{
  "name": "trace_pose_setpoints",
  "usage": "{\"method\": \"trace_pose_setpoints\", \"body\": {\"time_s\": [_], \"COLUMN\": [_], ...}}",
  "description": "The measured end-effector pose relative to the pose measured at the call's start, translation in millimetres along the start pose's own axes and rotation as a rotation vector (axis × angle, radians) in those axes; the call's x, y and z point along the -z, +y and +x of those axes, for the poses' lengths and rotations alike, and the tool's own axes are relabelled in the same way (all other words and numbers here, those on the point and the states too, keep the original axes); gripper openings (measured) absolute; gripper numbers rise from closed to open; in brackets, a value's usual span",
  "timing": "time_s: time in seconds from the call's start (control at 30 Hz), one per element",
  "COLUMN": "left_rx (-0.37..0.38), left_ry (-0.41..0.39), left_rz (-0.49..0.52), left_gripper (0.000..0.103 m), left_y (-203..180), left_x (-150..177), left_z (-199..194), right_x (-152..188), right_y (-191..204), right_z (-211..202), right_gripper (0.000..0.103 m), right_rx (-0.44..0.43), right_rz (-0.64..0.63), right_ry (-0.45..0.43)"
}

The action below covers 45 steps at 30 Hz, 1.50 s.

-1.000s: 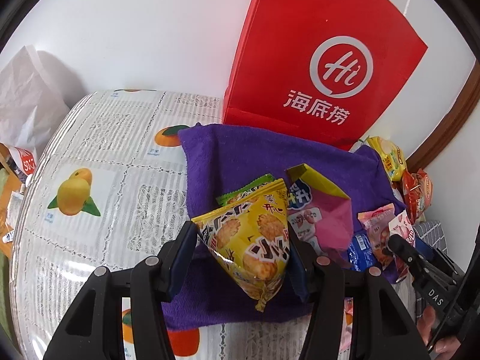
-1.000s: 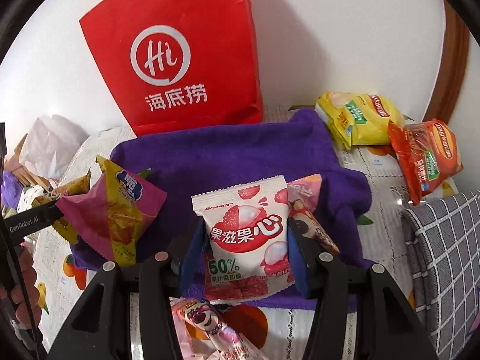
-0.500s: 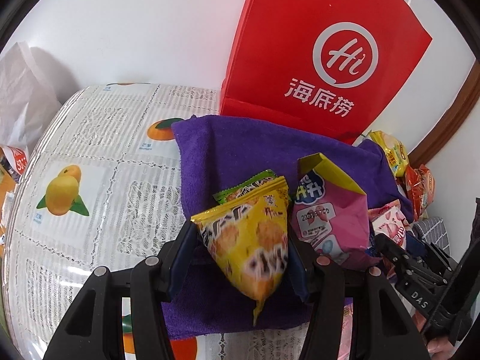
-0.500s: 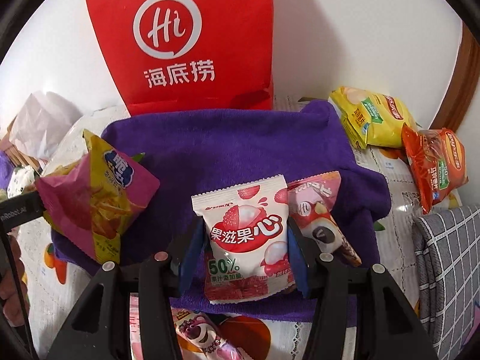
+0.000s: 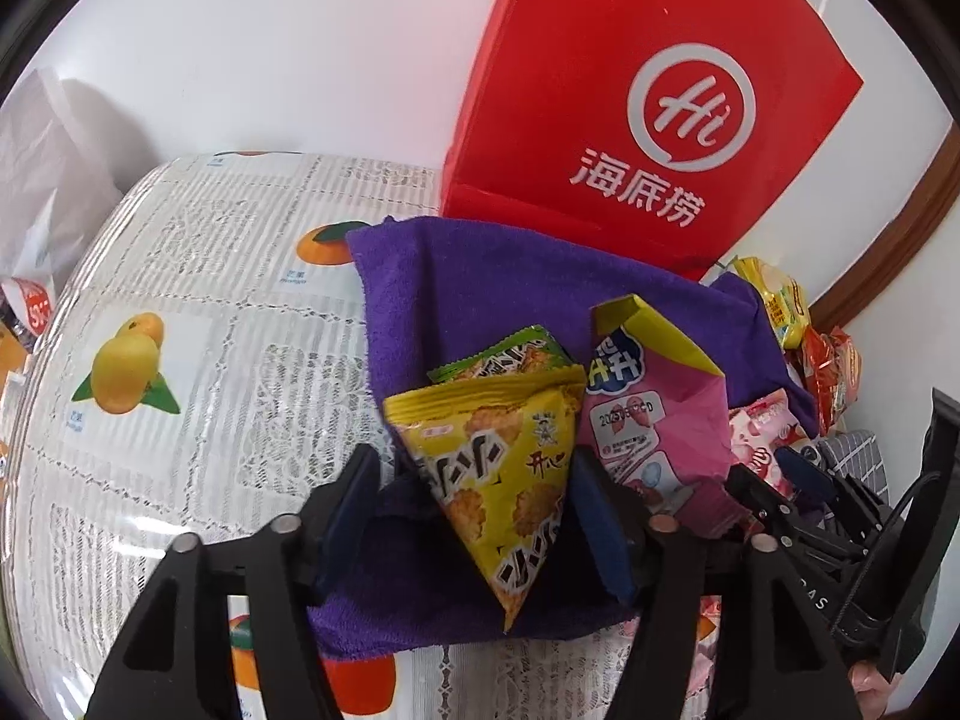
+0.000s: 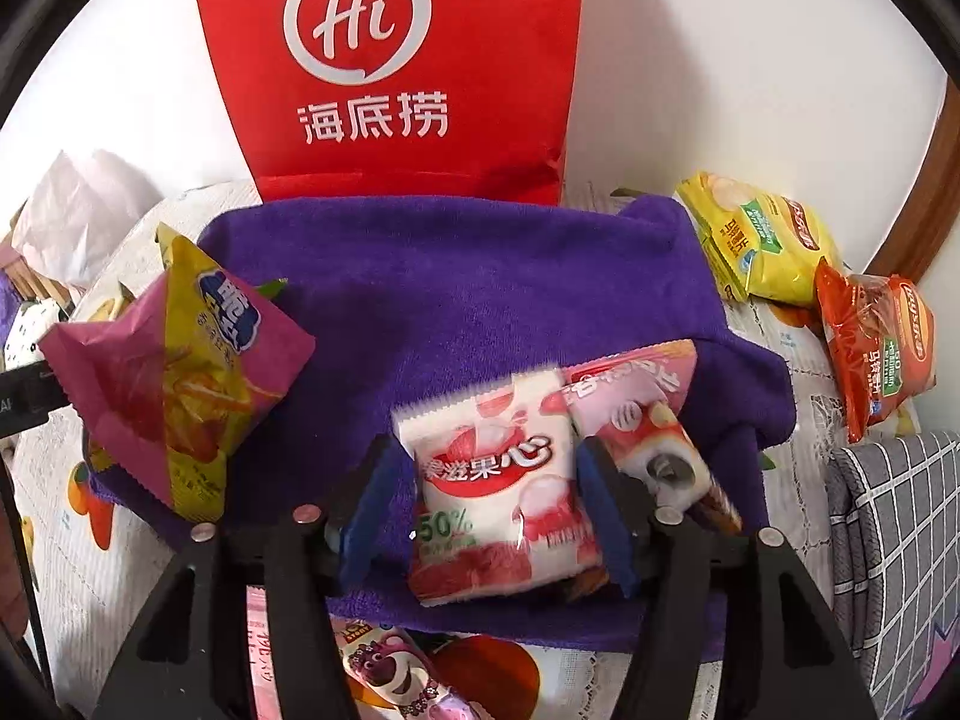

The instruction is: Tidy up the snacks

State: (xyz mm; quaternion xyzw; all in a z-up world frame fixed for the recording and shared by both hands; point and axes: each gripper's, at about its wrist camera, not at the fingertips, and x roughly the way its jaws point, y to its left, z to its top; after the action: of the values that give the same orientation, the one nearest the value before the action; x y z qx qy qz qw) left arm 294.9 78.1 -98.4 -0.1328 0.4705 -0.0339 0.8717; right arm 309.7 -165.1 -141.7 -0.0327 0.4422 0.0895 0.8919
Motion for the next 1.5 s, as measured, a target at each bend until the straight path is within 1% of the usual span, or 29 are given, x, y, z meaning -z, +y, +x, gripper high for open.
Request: {"method": "trace_pose_setpoints", "body": {"time_s": [0.07,0.2,0.4,0.67,0.73,0.83,0.87,0.97,1.03,1.07,1.17,1.3,1.5], "left_rx": [-0.009,-0.003,-0.011,-0.013,-0.013,0.004,0.004,-0.001,0.001,0.002,0.006,0.016,0.015], "left_ry": [-0.006,-0.016,-0.04,-0.074,-0.09,-0.104,-0.106,-0.104,-0.102,-0.1,-0.09,-0.058,-0.019], "left_rz": [-0.006,-0.009,0.004,0.046,0.055,0.065,0.071,0.088,0.094,0.098,0.103,0.109,0.103], "left_gripper": [0.071,0.071,0.071,0.071,0.071,0.071,0.071,0.071,0.071,0.071,0.071,0.071,0.071], "left_y": [1,2,-1,-16,-21,-28,-31,-39,-41,-42,-42,-42,-39], "left_x": [1,2,12,34,38,45,47,55,59,61,63,63,64], "left_z": [-6,-17,-41,-80,-89,-102,-105,-109,-109,-108,-103,-89,-70], "right_x": [-1,-3,6,31,39,51,55,68,73,76,81,82,80], "right_y": [-1,-1,-1,-17,-23,-33,-33,-31,-28,-26,-20,-9,5], "right_z": [-3,-16,-50,-98,-108,-117,-117,-116,-111,-108,-100,-85,-64], "right_gripper": [0.07,0.07,0.07,0.07,0.07,0.07,0.069,0.058,0.052,0.047,0.046,0.046,0.046], "right_rx": [-0.023,-0.032,0.004,0.061,0.05,0.015,0.007,-0.018,-0.031,-0.047,-0.068,-0.093,-0.106], "right_rz": [0.02,0.033,0.019,0.06,0.087,0.118,0.116,0.092,0.083,0.077,0.054,0.003,-0.05], "right_ry": [-0.001,-0.01,-0.06,-0.111,-0.119,-0.1,-0.098,-0.082,-0.063,-0.055,-0.042,-0.011,0.013]}}
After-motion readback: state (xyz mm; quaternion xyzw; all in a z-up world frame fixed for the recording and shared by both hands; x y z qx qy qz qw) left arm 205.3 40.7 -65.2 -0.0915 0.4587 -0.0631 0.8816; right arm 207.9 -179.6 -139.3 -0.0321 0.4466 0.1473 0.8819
